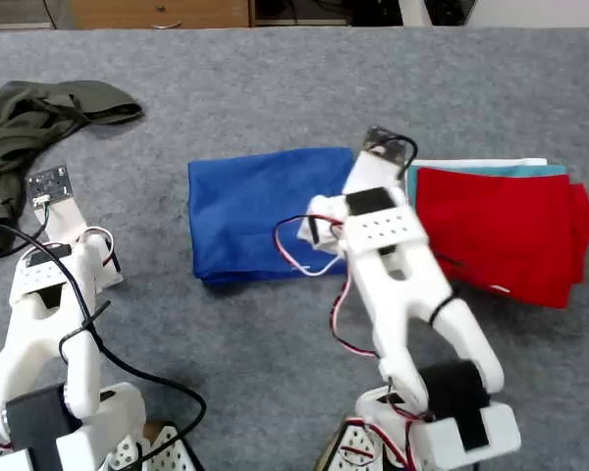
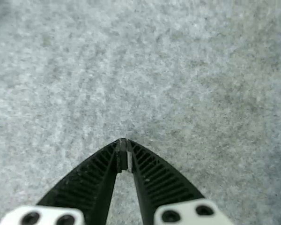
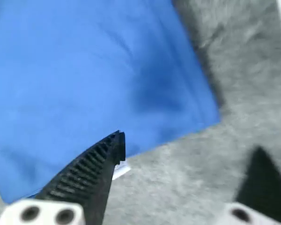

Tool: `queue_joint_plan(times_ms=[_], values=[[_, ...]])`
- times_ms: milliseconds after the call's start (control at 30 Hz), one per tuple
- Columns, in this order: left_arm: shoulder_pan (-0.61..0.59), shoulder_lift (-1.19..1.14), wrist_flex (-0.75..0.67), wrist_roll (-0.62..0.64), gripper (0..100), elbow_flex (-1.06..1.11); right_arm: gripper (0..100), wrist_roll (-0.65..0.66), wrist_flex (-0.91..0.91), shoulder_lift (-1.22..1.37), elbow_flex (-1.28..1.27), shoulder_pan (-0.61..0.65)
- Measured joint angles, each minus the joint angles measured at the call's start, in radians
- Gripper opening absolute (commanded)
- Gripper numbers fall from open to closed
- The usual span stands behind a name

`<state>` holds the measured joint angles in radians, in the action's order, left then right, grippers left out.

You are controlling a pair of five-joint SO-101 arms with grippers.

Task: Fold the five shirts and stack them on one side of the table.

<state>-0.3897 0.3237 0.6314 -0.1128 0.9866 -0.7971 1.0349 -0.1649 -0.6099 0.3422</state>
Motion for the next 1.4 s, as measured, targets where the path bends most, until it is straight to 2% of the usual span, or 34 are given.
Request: queue_joint_plan(times_ms=[167,500,567,633,767,1333,1400], values=[[0.000,0.000,0.000,0.000,2,0.000,47.5,-0.061,-0.114,0.012,0.002,0.054],[0.000,0.000,0.000,0.000,2,0.000,47.5,-0.199,-0.275,0.150,0.002,0.055],[0.000,0.000,0.000,0.000,2,0.000,45.0,-0.216,-0.307,0.201,0.002,0.055],[0.000,0.000,0.000,0.000,2,0.000,38.1,-0.230,-0.345,0.239,0.002,0.055],[0.000,0.000,0.000,0.000,2,0.000,25.1,-0.235,-0.394,0.279,0.002,0.052],[0.000,0.000,0.000,0.000,2,0.000,23.9,-0.199,-0.373,0.215,0.026,0.037],[0.000,0.000,0.000,0.000,2,0.000,19.7,-0.199,-0.373,0.213,0.026,0.037]])
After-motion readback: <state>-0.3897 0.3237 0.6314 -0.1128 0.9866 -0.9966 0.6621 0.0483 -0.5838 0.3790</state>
